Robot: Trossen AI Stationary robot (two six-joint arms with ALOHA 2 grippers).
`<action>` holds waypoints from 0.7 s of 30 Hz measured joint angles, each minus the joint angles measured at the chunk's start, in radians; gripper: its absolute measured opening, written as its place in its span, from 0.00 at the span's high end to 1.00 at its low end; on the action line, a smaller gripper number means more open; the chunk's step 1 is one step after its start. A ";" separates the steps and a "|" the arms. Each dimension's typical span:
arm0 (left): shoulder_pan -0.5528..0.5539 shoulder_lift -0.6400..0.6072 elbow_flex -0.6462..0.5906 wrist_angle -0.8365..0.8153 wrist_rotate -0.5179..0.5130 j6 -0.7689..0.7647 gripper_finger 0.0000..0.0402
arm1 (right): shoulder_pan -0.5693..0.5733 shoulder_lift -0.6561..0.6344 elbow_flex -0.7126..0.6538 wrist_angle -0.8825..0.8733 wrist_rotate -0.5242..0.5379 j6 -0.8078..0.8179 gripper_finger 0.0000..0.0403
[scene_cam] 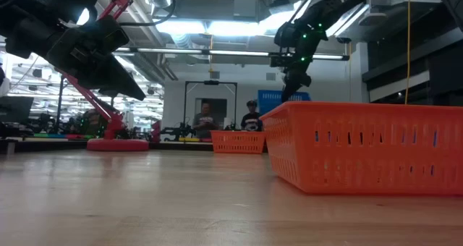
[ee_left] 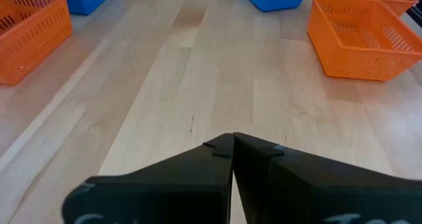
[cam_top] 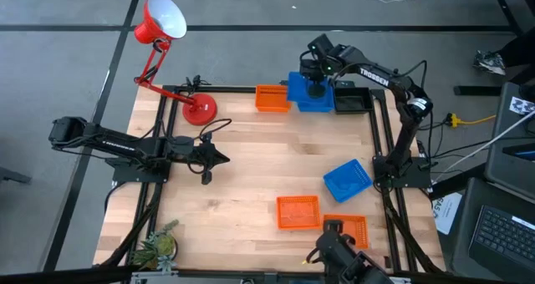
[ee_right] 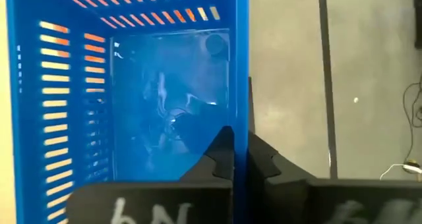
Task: Stack baskets by color
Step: Stack the bottom left blue bin on the top blue bin
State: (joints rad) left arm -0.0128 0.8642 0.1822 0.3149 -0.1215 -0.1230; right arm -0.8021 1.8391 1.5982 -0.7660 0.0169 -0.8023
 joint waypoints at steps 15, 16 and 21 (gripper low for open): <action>0.000 0.000 0.000 0.000 0.000 -0.007 1.00 | -0.115 0.004 0.000 -0.133 -0.119 -0.068 1.00; 0.000 0.000 0.000 0.000 -0.005 -0.007 1.00 | -0.117 0.004 0.000 -0.130 -0.139 -0.072 1.00; 0.000 0.000 0.000 0.000 -0.027 -0.009 1.00 | -0.116 0.004 0.000 -0.138 -0.150 -0.122 1.00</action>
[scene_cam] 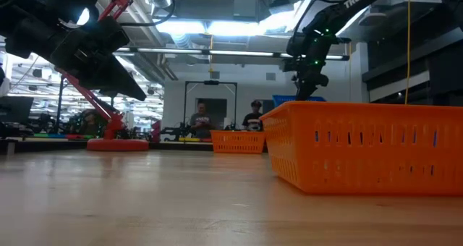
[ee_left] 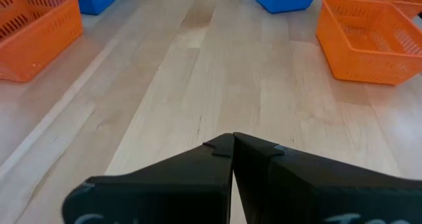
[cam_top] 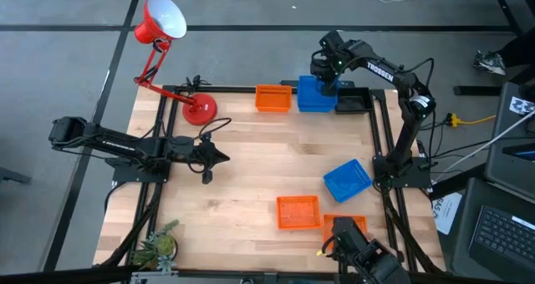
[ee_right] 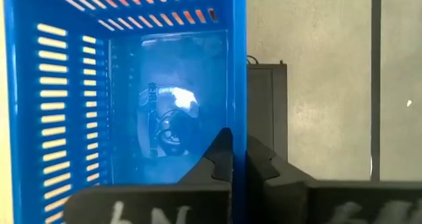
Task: Stack baskets by color
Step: Stack the bottom left blue bin on the top blue bin
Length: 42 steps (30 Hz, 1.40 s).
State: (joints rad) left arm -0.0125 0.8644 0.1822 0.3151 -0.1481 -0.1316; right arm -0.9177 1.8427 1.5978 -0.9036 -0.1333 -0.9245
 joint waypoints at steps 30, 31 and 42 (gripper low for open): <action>0.000 0.000 0.000 0.000 0.000 -0.026 1.00 | 0.000 0.000 0.000 -0.026 0.000 0.059 0.74; 0.000 0.000 0.000 0.000 0.000 -0.026 1.00 | 0.000 0.000 0.000 -0.026 0.000 0.059 0.74; 0.000 0.000 0.000 0.000 0.000 -0.025 1.00 | 0.046 0.000 -0.030 0.139 0.238 0.129 0.76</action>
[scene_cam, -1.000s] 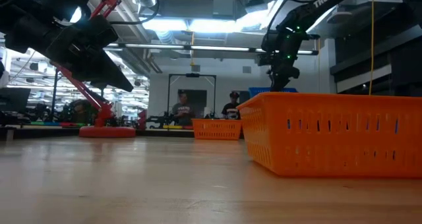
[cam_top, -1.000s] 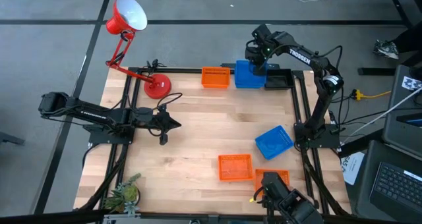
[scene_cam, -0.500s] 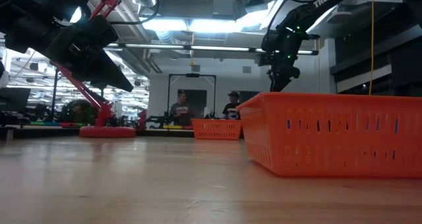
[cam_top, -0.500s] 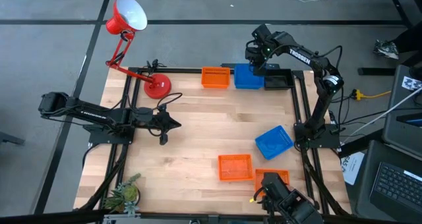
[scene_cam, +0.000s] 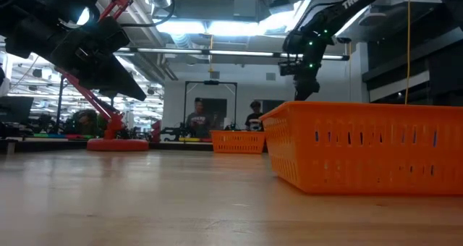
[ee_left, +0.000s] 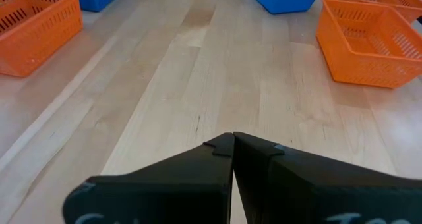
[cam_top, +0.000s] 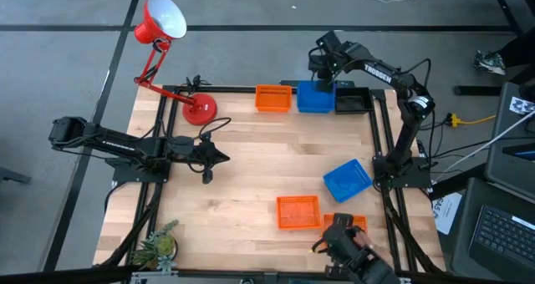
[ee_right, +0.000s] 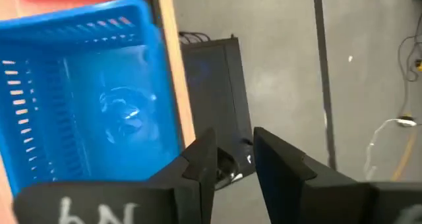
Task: Stack baskets by color
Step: Stack the bottom left blue bin on the top blue bin
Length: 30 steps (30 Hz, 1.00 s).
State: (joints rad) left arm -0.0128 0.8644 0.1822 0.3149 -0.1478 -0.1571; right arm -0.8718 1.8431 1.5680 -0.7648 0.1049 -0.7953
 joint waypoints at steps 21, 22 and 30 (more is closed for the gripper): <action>0.000 0.000 0.000 0.000 0.000 0.002 1.00 | 0.107 -0.019 -0.238 0.283 0.339 -0.020 0.83; 0.000 0.000 0.000 0.000 0.000 0.002 1.00 | 0.112 -0.029 -0.213 0.229 0.339 -0.008 0.83; 0.000 0.000 0.000 0.000 0.000 0.002 1.00 | 0.214 -0.106 0.007 -0.489 0.086 0.336 0.83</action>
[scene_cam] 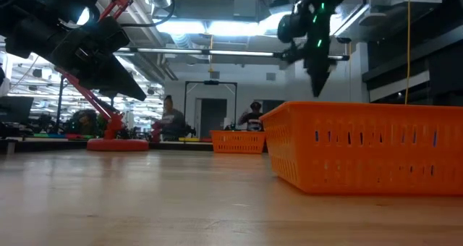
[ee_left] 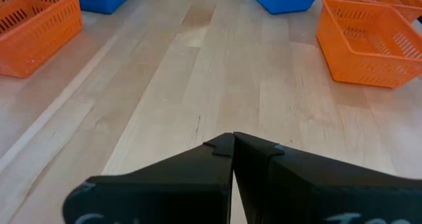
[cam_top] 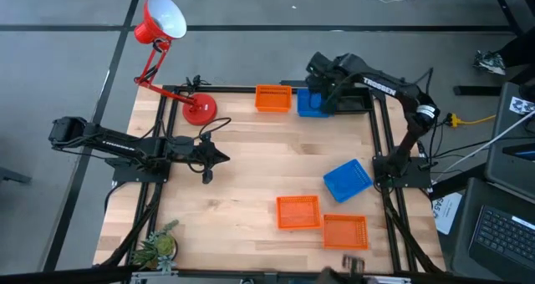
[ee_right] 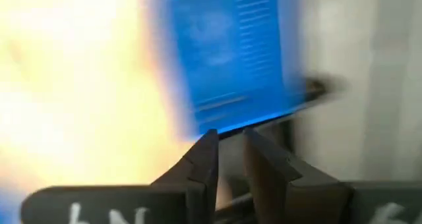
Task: Stack baskets by color
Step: Stack the bottom left blue bin on the top blue bin
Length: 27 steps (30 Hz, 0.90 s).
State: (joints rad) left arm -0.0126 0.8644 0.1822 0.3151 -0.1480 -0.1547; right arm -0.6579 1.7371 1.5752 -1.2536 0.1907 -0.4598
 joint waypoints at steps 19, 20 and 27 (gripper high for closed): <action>0.000 0.000 0.000 0.000 0.000 0.008 1.00 | 0.052 -0.021 -0.371 0.376 -0.218 -0.096 0.83; 0.000 0.000 0.000 0.000 0.000 0.007 1.00 | 0.048 -0.014 -0.377 0.393 -0.218 -0.100 0.83; 0.000 0.000 0.000 0.000 0.000 0.004 1.00 | 0.006 0.044 -0.379 0.490 -0.210 -0.119 0.83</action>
State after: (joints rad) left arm -0.0128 0.8644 0.1822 0.3150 -0.1482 -0.1505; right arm -0.6520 1.7811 1.1965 -0.7632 -0.0197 -0.5785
